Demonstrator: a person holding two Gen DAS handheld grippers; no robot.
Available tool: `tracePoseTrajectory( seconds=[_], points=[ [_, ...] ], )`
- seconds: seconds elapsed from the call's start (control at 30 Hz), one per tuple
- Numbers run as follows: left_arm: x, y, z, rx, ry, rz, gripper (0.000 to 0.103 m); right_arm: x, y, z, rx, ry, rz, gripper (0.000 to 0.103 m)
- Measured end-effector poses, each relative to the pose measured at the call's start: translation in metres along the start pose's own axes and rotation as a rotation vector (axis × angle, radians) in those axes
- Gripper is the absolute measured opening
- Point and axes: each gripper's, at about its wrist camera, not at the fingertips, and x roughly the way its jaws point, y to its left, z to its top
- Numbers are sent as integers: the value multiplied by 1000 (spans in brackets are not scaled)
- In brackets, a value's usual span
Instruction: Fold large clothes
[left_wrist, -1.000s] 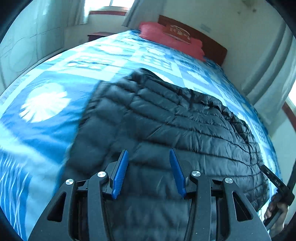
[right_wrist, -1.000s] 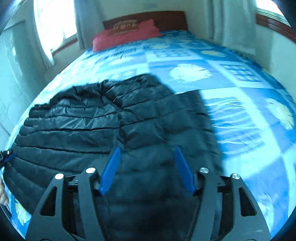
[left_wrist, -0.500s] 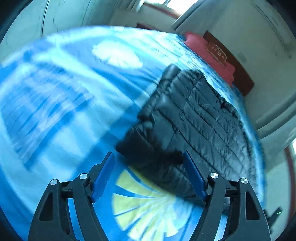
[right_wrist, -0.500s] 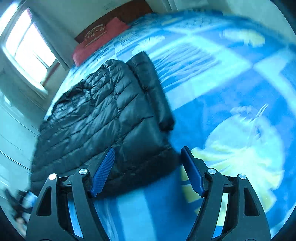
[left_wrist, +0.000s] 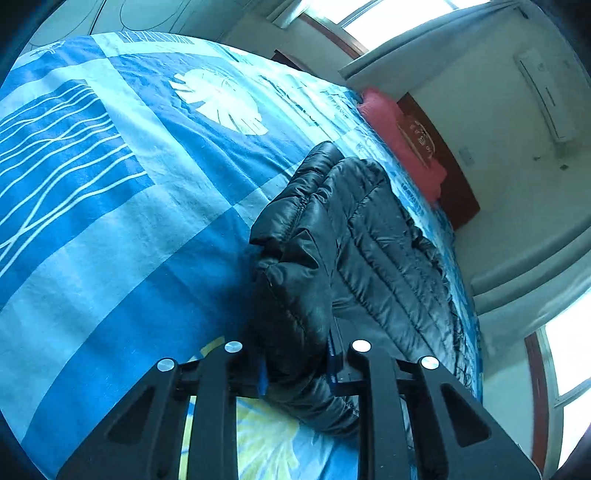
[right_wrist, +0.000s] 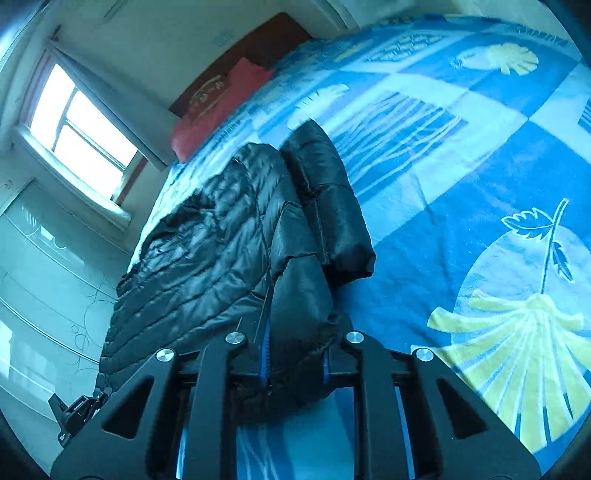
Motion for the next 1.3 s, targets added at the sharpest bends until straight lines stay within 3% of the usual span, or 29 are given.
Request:
tracePoseTrajectory(
  seconds=[0.33,0.47,0.67,0.8,0.93,1.13,1.3],
  points=[
    [-42,22,-13,7,55,-11,21,-46,-15,-43,5,54,-9,17],
    [-44,22,-16,54,75,8,22,-46,-22,-48,10,84,-16,21],
    [-45,21,-13,137,100,83,43,-55,-24,-47,8,79,-73,41],
    [-58,20,-19,185,88,120,54,-72,-25,-51,-27,62,-112,48],
    [-69,25,-18,217,81,164,61,-89,-31,-54,-48,54,-162,49],
    [-80,34,-14,196,100,190,64,-110,-25,-50,-101,-3,-261,49],
    [-96,36,-10,226,72,252,64,-112,6,-50,-184,-8,-251,49]
  ],
)
